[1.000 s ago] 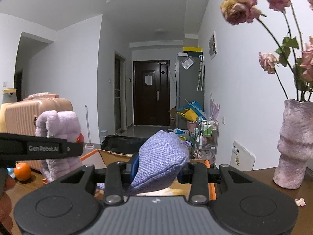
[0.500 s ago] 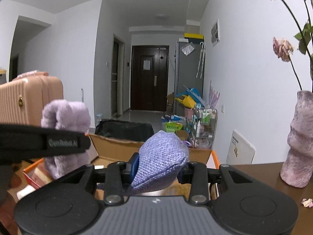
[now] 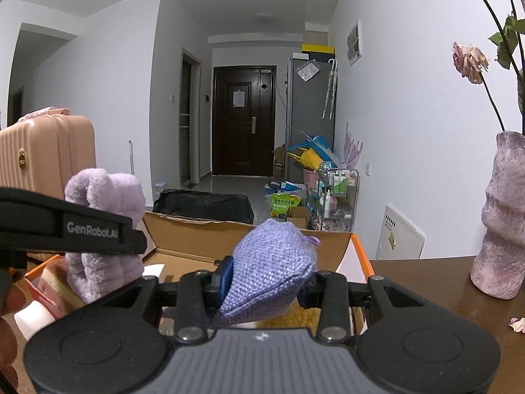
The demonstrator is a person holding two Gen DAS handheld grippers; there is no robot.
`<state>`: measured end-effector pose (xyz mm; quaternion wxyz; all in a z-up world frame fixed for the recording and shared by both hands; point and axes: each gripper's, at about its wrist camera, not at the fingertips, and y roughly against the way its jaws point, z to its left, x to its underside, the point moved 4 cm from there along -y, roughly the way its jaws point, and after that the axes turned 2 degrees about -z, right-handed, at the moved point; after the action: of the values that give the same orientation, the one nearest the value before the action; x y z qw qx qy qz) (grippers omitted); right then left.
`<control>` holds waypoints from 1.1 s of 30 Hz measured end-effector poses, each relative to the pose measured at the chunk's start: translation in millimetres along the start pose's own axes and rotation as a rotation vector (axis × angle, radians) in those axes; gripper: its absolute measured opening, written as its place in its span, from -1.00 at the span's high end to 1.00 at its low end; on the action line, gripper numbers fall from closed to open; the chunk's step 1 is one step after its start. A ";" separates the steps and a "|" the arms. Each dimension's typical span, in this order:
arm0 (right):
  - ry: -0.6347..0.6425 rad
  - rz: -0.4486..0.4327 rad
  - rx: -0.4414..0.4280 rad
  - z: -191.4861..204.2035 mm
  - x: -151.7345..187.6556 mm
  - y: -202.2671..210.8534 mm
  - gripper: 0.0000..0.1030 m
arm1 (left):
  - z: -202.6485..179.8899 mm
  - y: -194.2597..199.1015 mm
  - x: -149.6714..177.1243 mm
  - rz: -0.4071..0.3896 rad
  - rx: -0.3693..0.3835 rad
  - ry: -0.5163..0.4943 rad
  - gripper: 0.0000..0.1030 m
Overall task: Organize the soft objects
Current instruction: 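Lower the headband and cloth into the box and open both tools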
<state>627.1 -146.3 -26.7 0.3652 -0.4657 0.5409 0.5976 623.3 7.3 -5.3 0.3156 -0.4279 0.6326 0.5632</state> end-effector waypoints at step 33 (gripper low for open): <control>-0.024 0.015 0.077 -13.4 3.0 12.8 -1.00 | 10.2 7.0 1.2 0.004 -0.094 0.035 -1.00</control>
<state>616.4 -161.6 -25.4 0.3848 -0.4398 0.5626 0.5848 615.7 17.1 -4.9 0.2828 -0.4507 0.6117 0.5854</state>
